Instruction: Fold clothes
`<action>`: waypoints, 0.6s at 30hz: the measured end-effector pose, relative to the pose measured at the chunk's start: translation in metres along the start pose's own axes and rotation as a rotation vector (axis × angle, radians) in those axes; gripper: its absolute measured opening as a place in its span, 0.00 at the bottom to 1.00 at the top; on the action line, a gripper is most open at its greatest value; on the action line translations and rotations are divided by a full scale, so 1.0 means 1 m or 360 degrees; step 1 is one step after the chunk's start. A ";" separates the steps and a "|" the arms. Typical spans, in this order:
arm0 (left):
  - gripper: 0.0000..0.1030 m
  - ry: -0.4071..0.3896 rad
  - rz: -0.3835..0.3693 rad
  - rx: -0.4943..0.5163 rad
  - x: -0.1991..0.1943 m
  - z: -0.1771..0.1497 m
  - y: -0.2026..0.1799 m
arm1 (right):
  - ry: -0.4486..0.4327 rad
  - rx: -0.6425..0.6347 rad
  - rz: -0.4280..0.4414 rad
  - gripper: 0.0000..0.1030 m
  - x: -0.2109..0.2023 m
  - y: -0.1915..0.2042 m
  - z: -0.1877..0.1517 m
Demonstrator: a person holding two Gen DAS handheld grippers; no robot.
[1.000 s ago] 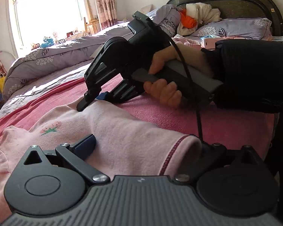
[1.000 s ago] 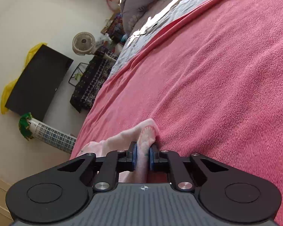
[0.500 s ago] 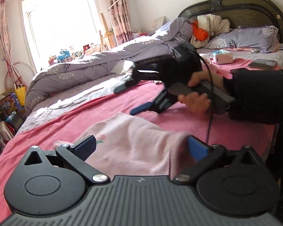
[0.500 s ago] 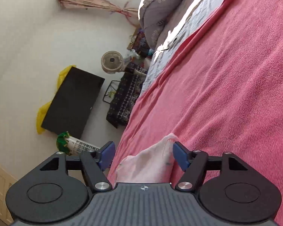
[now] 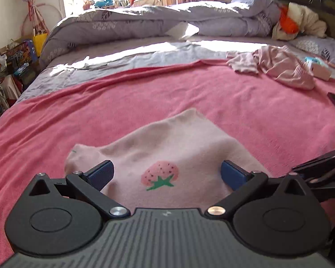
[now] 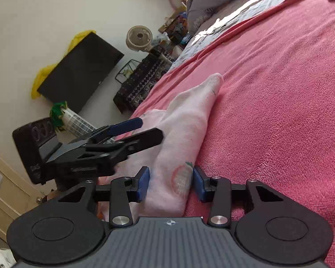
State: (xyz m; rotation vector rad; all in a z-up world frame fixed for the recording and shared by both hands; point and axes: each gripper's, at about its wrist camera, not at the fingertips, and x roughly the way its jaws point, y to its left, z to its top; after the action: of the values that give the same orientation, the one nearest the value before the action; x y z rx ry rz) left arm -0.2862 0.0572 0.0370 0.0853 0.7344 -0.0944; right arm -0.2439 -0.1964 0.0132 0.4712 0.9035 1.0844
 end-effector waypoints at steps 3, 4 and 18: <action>1.00 -0.0030 -0.0121 -0.0160 -0.001 -0.010 0.018 | -0.0036 -0.0286 -0.0148 0.35 -0.006 0.021 -0.020; 1.00 -0.0029 -0.0129 -0.0169 -0.002 -0.011 0.021 | -0.0047 -0.0338 -0.0173 0.35 -0.009 0.025 -0.026; 1.00 -0.0054 -0.0005 -0.0133 -0.011 -0.011 0.007 | -0.0023 -0.0584 -0.0301 0.57 -0.035 0.055 -0.064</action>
State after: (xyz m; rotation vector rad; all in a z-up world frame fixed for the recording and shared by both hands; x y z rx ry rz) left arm -0.3013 0.0659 0.0366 0.0027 0.7037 -0.0676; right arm -0.3324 -0.2107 0.0306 0.0874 0.7002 1.0420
